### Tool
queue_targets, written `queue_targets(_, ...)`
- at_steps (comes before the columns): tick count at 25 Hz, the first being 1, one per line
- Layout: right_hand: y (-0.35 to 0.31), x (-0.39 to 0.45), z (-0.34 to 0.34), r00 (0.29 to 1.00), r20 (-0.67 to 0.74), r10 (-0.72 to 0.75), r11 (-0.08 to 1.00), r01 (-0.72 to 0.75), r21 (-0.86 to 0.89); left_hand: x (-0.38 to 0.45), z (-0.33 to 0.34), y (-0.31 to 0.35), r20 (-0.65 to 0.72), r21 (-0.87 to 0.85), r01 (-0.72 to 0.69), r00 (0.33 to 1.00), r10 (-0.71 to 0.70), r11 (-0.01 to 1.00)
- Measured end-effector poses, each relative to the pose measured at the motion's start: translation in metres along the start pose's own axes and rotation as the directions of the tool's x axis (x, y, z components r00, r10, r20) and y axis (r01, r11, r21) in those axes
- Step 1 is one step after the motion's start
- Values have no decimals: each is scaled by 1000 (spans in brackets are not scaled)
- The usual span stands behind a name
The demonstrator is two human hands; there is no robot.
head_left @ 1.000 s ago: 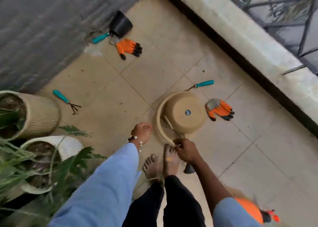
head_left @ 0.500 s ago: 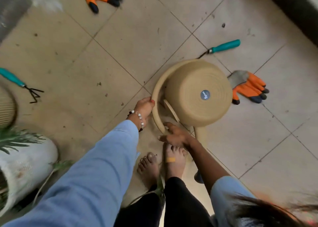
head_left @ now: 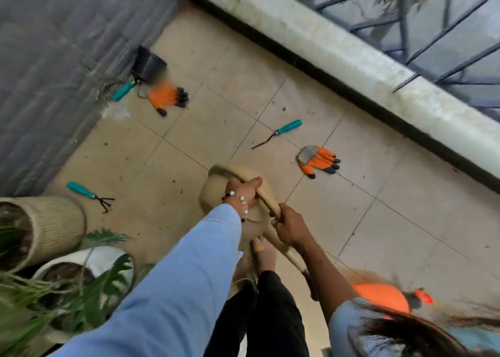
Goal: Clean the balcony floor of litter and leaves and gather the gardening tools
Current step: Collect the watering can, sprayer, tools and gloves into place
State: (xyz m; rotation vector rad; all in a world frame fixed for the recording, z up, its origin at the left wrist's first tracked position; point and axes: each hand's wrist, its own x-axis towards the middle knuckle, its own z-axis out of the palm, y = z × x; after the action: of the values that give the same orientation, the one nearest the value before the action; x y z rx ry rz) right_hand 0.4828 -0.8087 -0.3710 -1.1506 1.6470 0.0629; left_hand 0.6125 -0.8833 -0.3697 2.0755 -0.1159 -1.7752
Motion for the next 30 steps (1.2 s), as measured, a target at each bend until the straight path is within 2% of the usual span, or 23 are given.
queue_targets(3, -34, -72, -38, 998, 9, -58, 998, 58, 7, -95, -11, 23, -69, -43, -51, 996, 48, 998)
queue_targets(6, -65, -160, -78, 992, -105, -66, 995, 73, 65, -196, -14, 44, -80, -21, -152, 986, 150, 988)
queue_targets(9, -73, -237, -115, 969, -248, -17, 994, 42, 96, -275, -2, 50, 101, 34, -294, 952, 289, 955)
queue_targets(12, -56, -285, -142, 929, -365, 60, 979, 16, 202, -316, 27, 43, 288, 253, -435, 887, 361, 864)
queue_targets(14, -32, -314, -157, 877, -447, 175, 954, -39, 297, -338, 56, 33, 451, 446, -565, 811, 371, 694)
queue_targets(16, -3, -338, -168, 802, -515, 301, 916, -94, 390, -363, 88, 19, 618, 616, -703, 711, 335, 355)
queue_targets(19, 46, -376, -180, 713, -539, 448, 843, -136, 521, -396, 136, -12, 792, 608, -772, 571, 217, -185)
queue_targets(21, 79, -401, -183, 672, -523, 524, 789, -153, 595, -412, 169, -37, 848, 519, -731, 506, 157, -444)
queue_targets(24, 134, -440, -188, 595, -509, 622, 709, -152, 689, -443, 221, -87, 889, 425, -677, 436, 139, -601)
queue_targets(25, 152, -453, -191, 572, -506, 646, 690, -154, 707, -455, 237, -104, 914, 374, -660, 383, 137, -652)
queue_targets(28, 198, -487, -202, 481, -506, 716, 648, -188, 738, -488, 276, -145, 981, 122, -580, 196, 7, -806)
queue_targets(30, 225, -507, -208, 423, -493, 760, 613, -215, 760, -504, 302, -169, 979, -10, -533, 165, -116, -846)
